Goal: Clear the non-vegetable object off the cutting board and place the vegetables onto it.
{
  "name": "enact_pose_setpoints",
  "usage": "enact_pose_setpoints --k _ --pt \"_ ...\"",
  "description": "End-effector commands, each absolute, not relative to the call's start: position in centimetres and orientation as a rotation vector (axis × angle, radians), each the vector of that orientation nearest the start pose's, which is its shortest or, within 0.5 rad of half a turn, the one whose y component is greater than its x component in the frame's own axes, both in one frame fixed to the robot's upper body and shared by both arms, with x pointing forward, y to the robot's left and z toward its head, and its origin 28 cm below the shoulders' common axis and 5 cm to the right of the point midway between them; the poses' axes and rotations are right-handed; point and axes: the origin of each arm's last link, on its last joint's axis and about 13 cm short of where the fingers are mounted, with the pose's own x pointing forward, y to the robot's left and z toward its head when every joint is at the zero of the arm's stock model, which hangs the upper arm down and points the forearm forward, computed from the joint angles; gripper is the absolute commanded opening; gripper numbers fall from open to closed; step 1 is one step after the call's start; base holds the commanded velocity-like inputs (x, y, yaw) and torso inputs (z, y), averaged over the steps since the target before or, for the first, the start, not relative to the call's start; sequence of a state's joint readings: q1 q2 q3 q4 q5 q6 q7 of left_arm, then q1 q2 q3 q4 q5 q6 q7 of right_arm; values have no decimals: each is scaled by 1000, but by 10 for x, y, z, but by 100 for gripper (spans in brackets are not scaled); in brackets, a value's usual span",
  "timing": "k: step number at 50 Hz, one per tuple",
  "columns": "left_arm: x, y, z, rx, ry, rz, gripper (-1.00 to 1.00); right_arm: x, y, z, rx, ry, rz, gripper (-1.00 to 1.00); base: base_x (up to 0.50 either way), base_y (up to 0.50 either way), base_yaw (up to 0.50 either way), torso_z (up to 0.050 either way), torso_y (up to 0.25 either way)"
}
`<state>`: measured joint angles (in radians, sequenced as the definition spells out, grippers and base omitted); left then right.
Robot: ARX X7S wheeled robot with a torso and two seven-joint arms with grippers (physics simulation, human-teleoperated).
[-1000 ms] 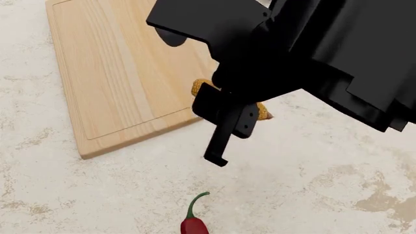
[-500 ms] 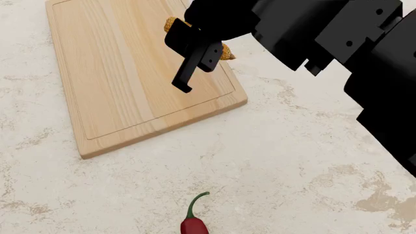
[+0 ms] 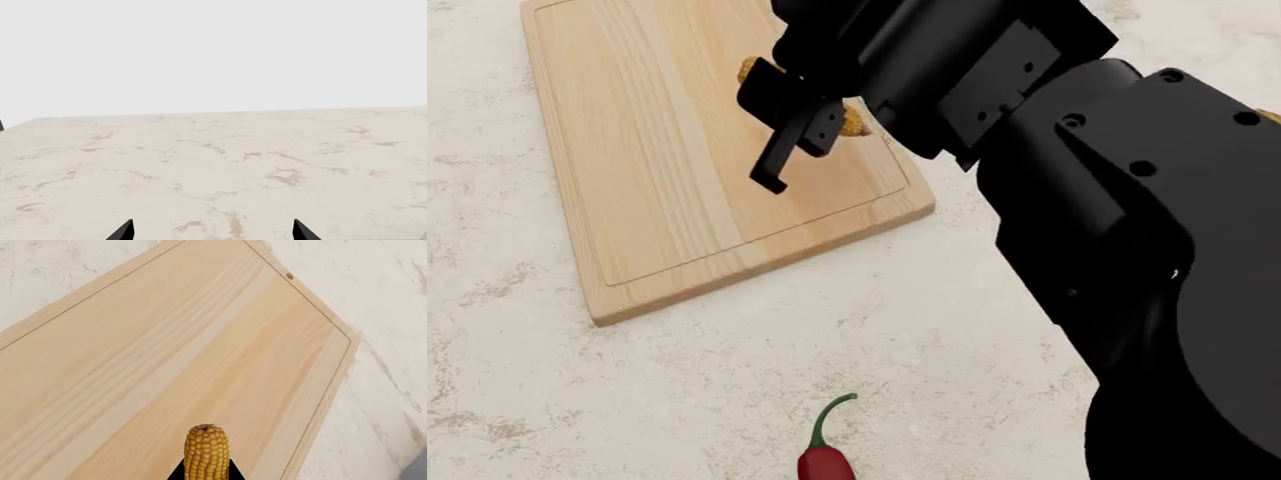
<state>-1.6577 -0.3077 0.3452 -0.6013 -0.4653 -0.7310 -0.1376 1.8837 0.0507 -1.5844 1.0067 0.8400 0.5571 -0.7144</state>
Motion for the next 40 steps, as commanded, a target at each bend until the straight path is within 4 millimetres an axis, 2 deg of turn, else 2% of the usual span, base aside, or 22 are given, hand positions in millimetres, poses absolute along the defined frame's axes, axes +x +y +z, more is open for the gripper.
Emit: enact_pose_setpoints --k 1,2,3,13,17,18,23,27,30,32,35,40 --pt "380 261 408 35 -265 32 100 415 -50 364 -845 351 844 -100 0 0 0 0 0" --pt "380 261 408 34 -266 33 100 415 -49 364 -844 349 843 -100 0 0 0 0 0" --pt "380 261 408 33 -266 33 100 415 -49 364 -848 349 842 100 0 0 0 0 0" --pt "379 261 408 39 -270 36 100 415 -50 368 -859 340 822 100 0 0 0 0 0" --pt "379 262 407 40 -269 39 100 407 -54 383 -864 339 805 100 0 0 0 0 0" --pt "379 262 406 39 -268 41 100 402 -56 388 -813 335 789 100 0 0 0 0 0" --pt "379 262 407 39 -269 41 100 373 -67 392 -832 361 787 100 0 0 0 0 0" --pt "378 260 409 40 -271 37 100 358 -75 398 -823 370 758 100 0 0 0 0 0" --pt "376 257 415 44 -281 27 100 338 -83 404 -806 372 750 100 0 0 0 0 0" --pt "375 256 416 44 -282 25 100 333 -86 406 -783 369 733 100 0 0 0 0 0" --pt "375 255 417 46 -285 23 100 323 -90 406 -787 376 713 100 0 0 0 0 0" --pt "374 253 419 47 -287 16 100 293 -89 407 -743 398 700 100 0 0 0 0 0"
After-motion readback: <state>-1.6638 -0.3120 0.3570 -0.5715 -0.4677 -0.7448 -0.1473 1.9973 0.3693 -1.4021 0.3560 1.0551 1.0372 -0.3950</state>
